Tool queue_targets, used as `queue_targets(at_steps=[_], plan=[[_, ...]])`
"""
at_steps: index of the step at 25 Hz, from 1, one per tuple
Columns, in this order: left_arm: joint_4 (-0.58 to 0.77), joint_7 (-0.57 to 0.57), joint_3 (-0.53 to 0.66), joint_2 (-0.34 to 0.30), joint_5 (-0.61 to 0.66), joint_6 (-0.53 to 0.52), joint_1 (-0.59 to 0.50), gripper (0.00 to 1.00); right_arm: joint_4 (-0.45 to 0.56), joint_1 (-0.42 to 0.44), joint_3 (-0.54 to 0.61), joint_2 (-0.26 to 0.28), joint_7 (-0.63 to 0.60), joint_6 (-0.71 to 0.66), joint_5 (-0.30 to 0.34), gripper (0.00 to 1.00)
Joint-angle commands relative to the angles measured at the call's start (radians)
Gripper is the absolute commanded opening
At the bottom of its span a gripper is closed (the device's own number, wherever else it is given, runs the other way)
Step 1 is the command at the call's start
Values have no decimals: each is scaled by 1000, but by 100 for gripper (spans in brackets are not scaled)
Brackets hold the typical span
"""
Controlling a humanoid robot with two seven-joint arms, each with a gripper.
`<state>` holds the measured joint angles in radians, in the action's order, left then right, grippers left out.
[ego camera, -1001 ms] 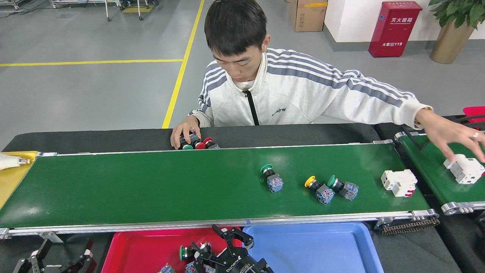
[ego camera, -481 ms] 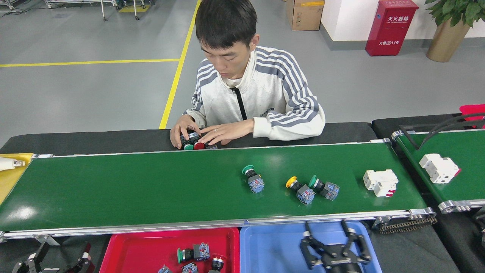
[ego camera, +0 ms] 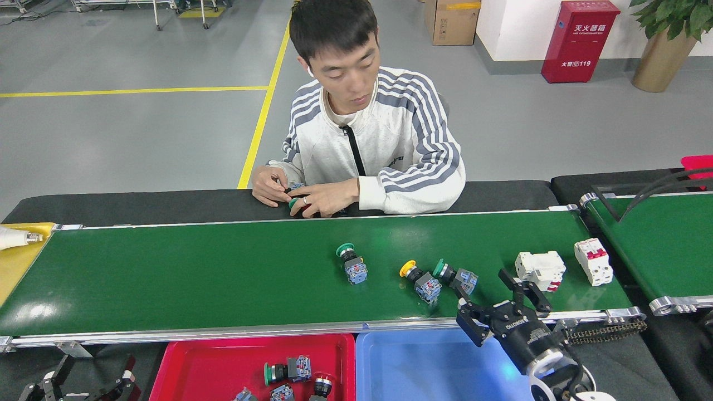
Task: Pick switch part from conveyor to tray
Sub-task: 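Grasp the next green-topped switch on the belt with the right gripper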
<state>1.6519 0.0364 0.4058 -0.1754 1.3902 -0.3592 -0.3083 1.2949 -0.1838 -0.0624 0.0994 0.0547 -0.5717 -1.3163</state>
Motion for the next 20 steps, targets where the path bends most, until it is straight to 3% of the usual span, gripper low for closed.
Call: queue_targets(at_steps=[1,14,20], plan=[[12,5,5,-12,0,2,5,100,-2,-19,3,5,47,-94,11,100],[12,5,4,-13,0,3,8,100,-42,-72,3,-3,88,-89,26,100],[11,5,1,-12,0,2,11,100,-120,-141,-20,-58,93,-86,14,100]])
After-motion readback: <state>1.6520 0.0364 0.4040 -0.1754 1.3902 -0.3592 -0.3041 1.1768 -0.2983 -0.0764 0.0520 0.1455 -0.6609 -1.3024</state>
